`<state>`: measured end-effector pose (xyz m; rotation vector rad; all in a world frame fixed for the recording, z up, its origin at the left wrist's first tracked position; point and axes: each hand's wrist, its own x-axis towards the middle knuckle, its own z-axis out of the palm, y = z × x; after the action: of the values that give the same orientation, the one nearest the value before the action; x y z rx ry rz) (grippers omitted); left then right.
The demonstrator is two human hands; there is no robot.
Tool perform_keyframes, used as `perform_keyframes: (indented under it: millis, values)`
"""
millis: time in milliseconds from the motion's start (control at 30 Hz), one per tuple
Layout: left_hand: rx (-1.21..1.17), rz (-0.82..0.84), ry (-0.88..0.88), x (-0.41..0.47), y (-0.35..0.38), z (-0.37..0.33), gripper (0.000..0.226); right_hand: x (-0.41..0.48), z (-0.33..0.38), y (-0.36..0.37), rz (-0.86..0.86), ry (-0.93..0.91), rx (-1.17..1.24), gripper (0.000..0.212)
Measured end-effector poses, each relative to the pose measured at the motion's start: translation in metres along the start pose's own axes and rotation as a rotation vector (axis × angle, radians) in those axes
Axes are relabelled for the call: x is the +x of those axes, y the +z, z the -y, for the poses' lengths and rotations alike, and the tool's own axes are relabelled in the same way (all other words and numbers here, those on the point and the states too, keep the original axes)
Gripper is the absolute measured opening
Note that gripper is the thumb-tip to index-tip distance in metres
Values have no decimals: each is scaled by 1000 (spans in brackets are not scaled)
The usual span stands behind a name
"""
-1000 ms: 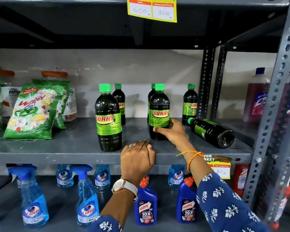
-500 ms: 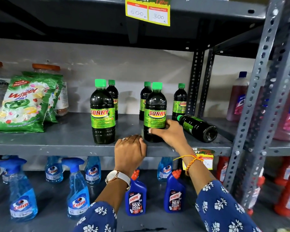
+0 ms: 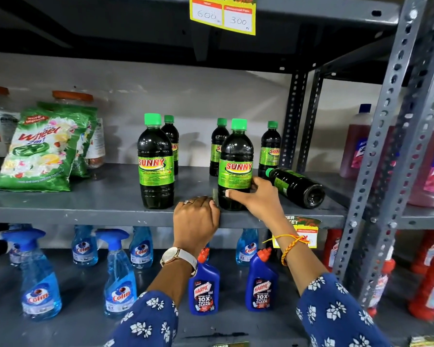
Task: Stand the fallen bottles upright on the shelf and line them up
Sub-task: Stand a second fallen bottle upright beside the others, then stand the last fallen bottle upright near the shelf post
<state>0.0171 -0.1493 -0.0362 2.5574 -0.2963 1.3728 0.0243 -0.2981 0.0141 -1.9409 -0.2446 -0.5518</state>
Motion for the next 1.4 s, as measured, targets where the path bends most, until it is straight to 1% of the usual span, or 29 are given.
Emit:
perform_keyframes:
  millis: [167,233,333,400,433,467,500,533,567,600,633,700,767,800,833,867,900,933,967,1000,1067,1133,1233,1333,1400]
  values:
    - [23,26,-6,0,0,0,35,0,0,0,-10,-9,-21,27]
    - [28,57,-13,-1,-2,0,35,1,-2,0,-7,-1,-34,29]
    - [-6,59,-11,-1,-3,-1,36,-2,0,-3,39,15,-58,47]
    - [-65,-4,1,0,-4,-2,37,-6,3,-12,51,53,-64,71]
    - [-118,-55,-17,-1,-4,-1,38,-7,5,-20,18,72,-40,83]
    - [-182,-126,-47,-3,-3,-3,39,-6,7,-31,-56,55,-12,86]
    - [-236,-195,-58,-6,-3,-6,41,-3,10,-45,-158,5,-2,78]
    - [-264,-250,-21,-10,-3,-12,42,2,12,-61,-271,-46,-24,63]
    - [-274,-282,50,-13,-3,-20,43,8,15,-76,-366,-77,-72,47]
    - [-277,-282,136,-16,-3,-30,43,15,17,-88,-413,-75,-141,36]
    - [-293,-252,213,-16,-2,-44,42,24,18,-99,-411,-50,-231,31]
    - [-341,-162,290,-7,0,-77,38,44,19,-106,-277,34,-456,30]
    - [-347,-71,277,5,3,-107,38,57,15,-98,-52,123,-700,31]
    - [-321,-30,263,10,7,-119,41,58,7,-93,59,147,-808,27]
    - [-282,3,246,15,12,-126,43,59,-1,-89,139,174,-873,19]
    - [-238,34,220,18,17,-130,43,60,-14,-86,171,182,-885,13]
    - [-198,61,187,20,22,-131,42,60,-28,-82,162,187,-871,16]
    - [-163,76,156,21,25,-129,39,60,-38,-80,106,199,-857,28]
    - [-132,74,138,21,28,-129,35,61,-42,-80,1,226,-883,38]
    - [-108,63,133,21,30,-128,33,63,-41,-81,-79,231,-946,40]
    - [-92,46,139,21,32,-128,29,67,-41,-87,-111,173,-1035,37]
    - [-113,17,132,22,32,-128,29,70,-46,-96,-108,71,-958,38]
    - [-178,25,89,23,34,-129,34,70,-60,-109,-130,-46,-580,53]
    - [-210,12,94,22,35,-129,36,75,-71,-110,-126,-119,-259,49]
    - [-224,19,89,21,36,-128,36,77,-80,-109,-98,-106,-50,42]
